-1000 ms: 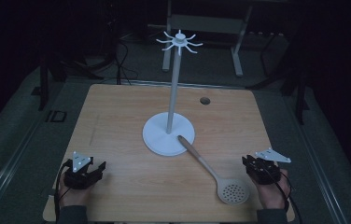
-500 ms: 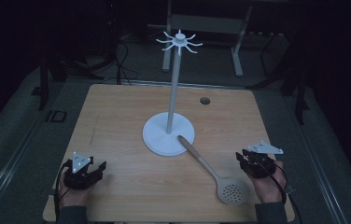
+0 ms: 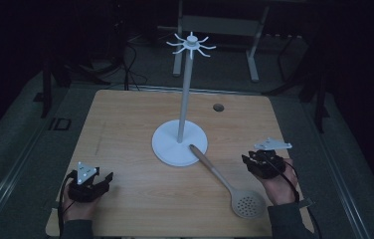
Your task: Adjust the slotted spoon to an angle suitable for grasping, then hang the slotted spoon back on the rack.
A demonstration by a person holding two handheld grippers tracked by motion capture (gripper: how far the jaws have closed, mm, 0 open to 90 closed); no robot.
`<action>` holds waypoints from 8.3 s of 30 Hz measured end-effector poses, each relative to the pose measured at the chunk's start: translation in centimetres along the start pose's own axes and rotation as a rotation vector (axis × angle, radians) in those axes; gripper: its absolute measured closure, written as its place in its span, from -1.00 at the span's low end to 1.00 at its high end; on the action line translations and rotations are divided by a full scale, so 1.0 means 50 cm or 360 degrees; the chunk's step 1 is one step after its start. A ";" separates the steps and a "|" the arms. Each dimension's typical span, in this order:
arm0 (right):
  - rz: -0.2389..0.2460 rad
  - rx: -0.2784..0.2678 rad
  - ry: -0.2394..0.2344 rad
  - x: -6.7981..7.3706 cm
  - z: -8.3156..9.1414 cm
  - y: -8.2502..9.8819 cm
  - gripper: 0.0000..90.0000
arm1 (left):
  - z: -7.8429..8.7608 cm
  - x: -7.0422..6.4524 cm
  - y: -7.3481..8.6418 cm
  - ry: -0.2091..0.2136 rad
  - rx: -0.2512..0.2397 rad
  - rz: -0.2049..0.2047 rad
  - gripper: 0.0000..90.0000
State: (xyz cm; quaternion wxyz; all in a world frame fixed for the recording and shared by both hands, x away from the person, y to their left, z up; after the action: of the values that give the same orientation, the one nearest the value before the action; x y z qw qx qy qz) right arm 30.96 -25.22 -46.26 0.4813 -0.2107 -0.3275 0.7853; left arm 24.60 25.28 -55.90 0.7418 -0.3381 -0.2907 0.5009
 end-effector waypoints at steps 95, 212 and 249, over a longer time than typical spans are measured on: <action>0.0305 0.0785 -0.0322 0.123 -0.264 -0.031 0.60 | 0.004 0.006 0.000 -0.0004 -0.0029 0.0036 -0.01; 0.0207 -0.0635 -0.0336 0.144 -0.031 -0.178 0.66 | 0.007 0.011 0.001 -0.0028 -0.0049 0.0069 -0.03; 0.0144 -0.0735 -0.0334 0.121 0.000 -0.237 0.66 | 0.007 0.014 0.001 -0.0032 -0.0044 0.0076 -0.02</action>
State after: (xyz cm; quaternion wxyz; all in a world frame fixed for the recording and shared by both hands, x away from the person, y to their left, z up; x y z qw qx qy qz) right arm 35.59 -15.97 -37.85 0.3481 -0.2466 -0.5365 0.7281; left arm 24.50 26.02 -55.67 0.7219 -0.3500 -0.2969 0.5178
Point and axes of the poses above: each handheld gripper's, and its own axes: z roughly backward along the jaws, y roughly out of its underside, x roughly to its left, the point moved 1 cm from there along -z, roughly forward along the jaws, and after that the axes turned 5 degrees about -z, right-handed, at the moved point
